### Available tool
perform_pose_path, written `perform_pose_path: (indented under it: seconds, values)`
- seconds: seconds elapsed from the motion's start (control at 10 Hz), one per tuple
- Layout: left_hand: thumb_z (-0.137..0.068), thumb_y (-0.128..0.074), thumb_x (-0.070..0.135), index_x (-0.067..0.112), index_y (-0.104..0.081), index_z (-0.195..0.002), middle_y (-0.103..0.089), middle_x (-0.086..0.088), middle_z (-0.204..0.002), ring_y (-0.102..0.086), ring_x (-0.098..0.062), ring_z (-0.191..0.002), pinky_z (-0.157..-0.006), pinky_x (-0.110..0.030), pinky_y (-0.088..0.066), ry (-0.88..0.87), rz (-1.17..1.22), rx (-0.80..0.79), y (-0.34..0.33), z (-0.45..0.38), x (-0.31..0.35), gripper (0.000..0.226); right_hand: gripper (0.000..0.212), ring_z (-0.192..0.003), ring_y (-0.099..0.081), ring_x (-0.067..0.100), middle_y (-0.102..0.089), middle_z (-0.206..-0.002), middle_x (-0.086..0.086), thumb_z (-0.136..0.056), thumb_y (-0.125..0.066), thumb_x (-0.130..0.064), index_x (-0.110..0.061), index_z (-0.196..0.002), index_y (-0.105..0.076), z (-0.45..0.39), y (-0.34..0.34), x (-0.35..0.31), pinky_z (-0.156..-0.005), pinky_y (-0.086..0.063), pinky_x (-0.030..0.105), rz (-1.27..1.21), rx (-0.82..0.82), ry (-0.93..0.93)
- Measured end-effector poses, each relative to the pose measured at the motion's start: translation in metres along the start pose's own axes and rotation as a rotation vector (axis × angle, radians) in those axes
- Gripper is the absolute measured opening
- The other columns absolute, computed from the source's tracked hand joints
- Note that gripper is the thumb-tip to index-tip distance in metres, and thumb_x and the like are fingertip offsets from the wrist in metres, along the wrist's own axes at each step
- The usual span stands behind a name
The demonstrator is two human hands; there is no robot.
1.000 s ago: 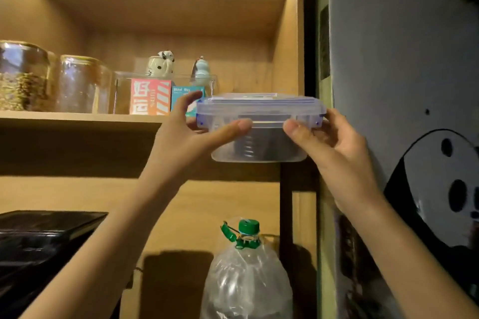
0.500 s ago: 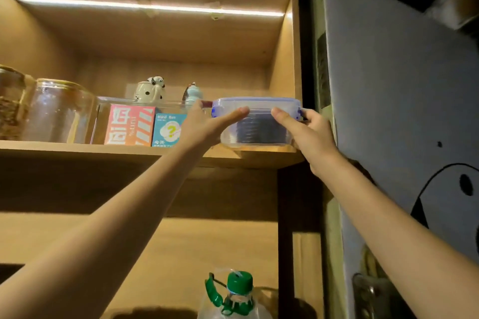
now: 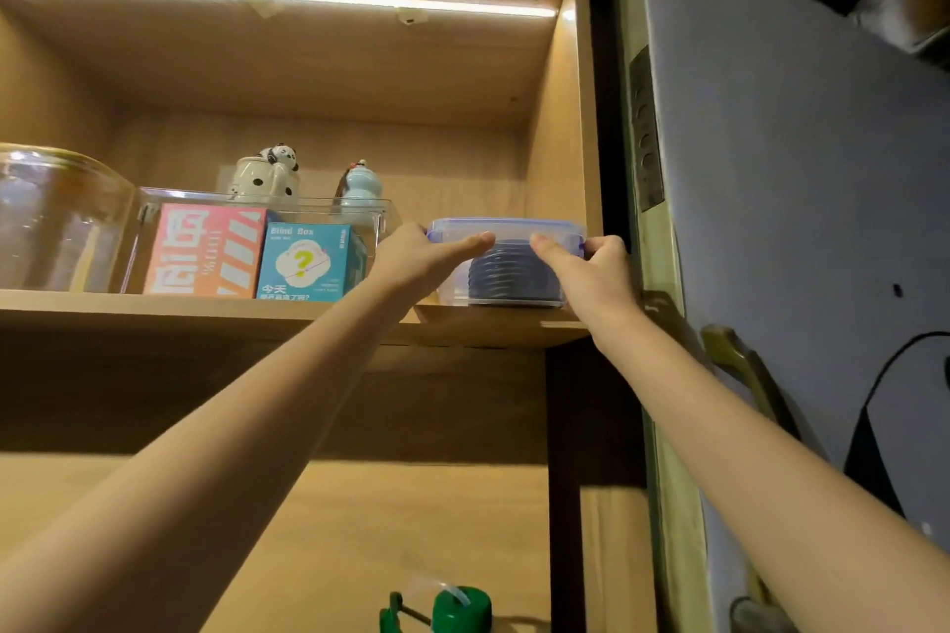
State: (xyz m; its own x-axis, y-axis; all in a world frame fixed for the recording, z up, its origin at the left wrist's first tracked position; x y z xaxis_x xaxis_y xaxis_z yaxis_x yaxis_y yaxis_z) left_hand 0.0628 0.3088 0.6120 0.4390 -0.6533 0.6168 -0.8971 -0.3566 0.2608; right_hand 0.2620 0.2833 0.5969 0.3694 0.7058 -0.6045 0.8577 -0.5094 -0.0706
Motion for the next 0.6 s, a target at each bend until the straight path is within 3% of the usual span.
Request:
perform_pose_path:
  seconds: [0.1, 0.2, 0.3, 0.4, 0.5, 0.6]
  values:
    - [-0.074, -0.062, 0.056, 0.008, -0.057, -0.091, -0.057, -0.008, -0.090, -0.056, -0.016, -0.079, -0.065, -0.026, -0.046, 0.000, -0.073, 0.017, -0.003, -0.007, -0.005, 0.051, 0.051, -0.084, -0.049, 0.017, -0.052, -0.100, 0.008, -0.084, -0.060, -0.044, -0.002, -0.113, -0.051, 0.000, -0.002, -0.007, -0.046, -0.032, 0.017, 0.210, 0.059, 0.080]
    - [-0.076, -0.060, 0.056, 0.005, -0.053, -0.116, -0.057, -0.007, -0.101, -0.056, -0.019, -0.090, -0.074, -0.026, -0.045, 0.002, -0.065, 0.011, -0.008, -0.010, -0.011, 0.064, 0.049, -0.080, -0.047, 0.016, -0.051, -0.095, 0.007, -0.085, -0.059, -0.043, -0.002, -0.110, -0.055, -0.002, -0.004, -0.007, -0.043, -0.028, 0.017, 0.280, 0.104, 0.091]
    - [-0.076, -0.056, 0.061, 0.007, -0.057, -0.111, -0.064, -0.009, -0.094, -0.057, -0.016, -0.073, -0.064, -0.024, -0.046, -0.025, -0.134, 0.076, -0.009, -0.004, -0.015, 0.064, 0.048, -0.081, -0.046, 0.015, -0.048, -0.097, 0.006, -0.084, -0.062, -0.039, -0.002, -0.112, -0.050, 0.000, -0.002, -0.008, -0.043, -0.028, 0.016, 0.263, 0.143, 0.083]
    - [-0.074, -0.054, 0.066, 0.010, -0.053, -0.116, -0.067, -0.012, -0.107, -0.063, -0.027, -0.094, -0.085, -0.038, -0.052, -0.089, -0.240, 0.133, -0.007, 0.011, -0.015, 0.070, 0.043, -0.082, -0.051, 0.014, -0.056, -0.109, 0.010, -0.086, -0.061, -0.034, -0.003, -0.113, -0.048, 0.011, 0.005, -0.010, -0.045, -0.031, 0.015, 0.195, 0.122, 0.068]
    - [-0.083, -0.051, 0.055, 0.012, -0.025, -0.141, -0.056, -0.012, -0.133, -0.055, -0.029, -0.116, -0.101, -0.042, -0.042, -0.183, -0.279, 0.079, -0.007, 0.035, -0.007, 0.076, 0.026, -0.083, -0.060, 0.012, -0.064, -0.103, 0.006, -0.089, -0.057, -0.030, -0.011, -0.107, -0.055, 0.036, 0.029, -0.025, -0.061, -0.048, 0.018, 0.063, 0.109, 0.106]
    - [-0.088, -0.052, 0.042, 0.015, -0.021, -0.144, -0.049, -0.011, -0.139, -0.046, -0.025, -0.126, -0.101, -0.032, -0.036, -0.345, -0.263, 0.134, 0.011, 0.065, 0.009, 0.069, 0.006, -0.091, -0.066, 0.014, -0.068, -0.089, -0.003, -0.089, -0.055, -0.022, -0.022, -0.092, -0.061, 0.080, 0.084, -0.056, -0.082, -0.056, 0.030, -0.332, 0.044, 0.251]
Point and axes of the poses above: each hand's wrist, its own z-axis away from the middle knuckle, its own y-axis out of the back of the hand, x = y × z, the point moved 9 cm from there along -z, towards the middle knuckle
